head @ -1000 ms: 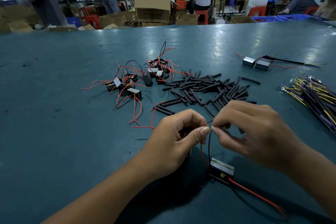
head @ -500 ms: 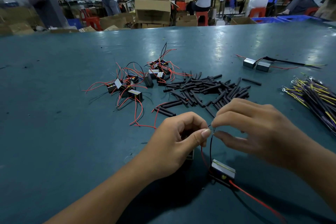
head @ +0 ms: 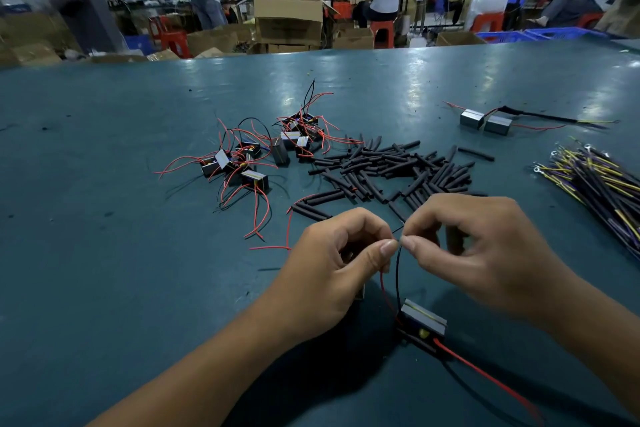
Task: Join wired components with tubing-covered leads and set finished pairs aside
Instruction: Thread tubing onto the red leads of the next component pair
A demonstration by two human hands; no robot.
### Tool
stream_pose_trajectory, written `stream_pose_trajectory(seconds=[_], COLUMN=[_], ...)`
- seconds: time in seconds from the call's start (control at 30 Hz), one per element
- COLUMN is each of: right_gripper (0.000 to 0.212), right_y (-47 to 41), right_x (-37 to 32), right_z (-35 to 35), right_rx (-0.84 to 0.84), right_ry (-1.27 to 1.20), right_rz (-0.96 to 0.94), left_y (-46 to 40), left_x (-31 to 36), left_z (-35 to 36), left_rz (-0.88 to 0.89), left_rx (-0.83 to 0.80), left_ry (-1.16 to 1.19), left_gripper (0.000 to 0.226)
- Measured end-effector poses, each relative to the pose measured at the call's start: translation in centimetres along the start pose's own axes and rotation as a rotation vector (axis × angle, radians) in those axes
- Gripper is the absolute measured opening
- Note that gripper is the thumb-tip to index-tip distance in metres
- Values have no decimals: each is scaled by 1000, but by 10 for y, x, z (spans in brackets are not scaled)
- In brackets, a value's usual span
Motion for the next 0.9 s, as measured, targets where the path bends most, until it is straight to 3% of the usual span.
stream_pose_trajectory(seconds=[0.2,0.3,0.37,0.47,0.6,0.7,0.8,0.9], right_gripper=[21,15,13,24,31,38,25,15], right_y=[8,15,15,8,11,14,14,11], right_x=[20,20,20,30,41,40,38,34], right_z=[18,28,27,10,1,17,26,26], right_rx=[-50,-94,-89,24,65,-28,-36,34], right_ry=[-753,-959,-905,-597,-417,-558,-734,-849], right_rz=[674,847,814,660,658,694,694,628], left_y=[1,2,2,0,0,0,-1,-4], left_x=[4,4,4,-1,-4,-3,-6,-12], left_z=[1,1,1,-3,-2,-2,-4,-8], left_rz=[48,68,65,12,-37,-40,-49,-88], left_rx=[29,33,38,48,37,22,55,116], left_ry=[-83,-140,-148,-107,-53,12,63,71], left_gripper=[8,9,10,10,10,14,21,12])
Point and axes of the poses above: each hand's wrist, its own y-axis away from the middle knuckle, its own z-axis out of the palm, x = y × z, the point moved 5 cm from there along -y, towards the middle knuckle, and after that the axes turned 9 degrees about -z, right-handed, at the moved point
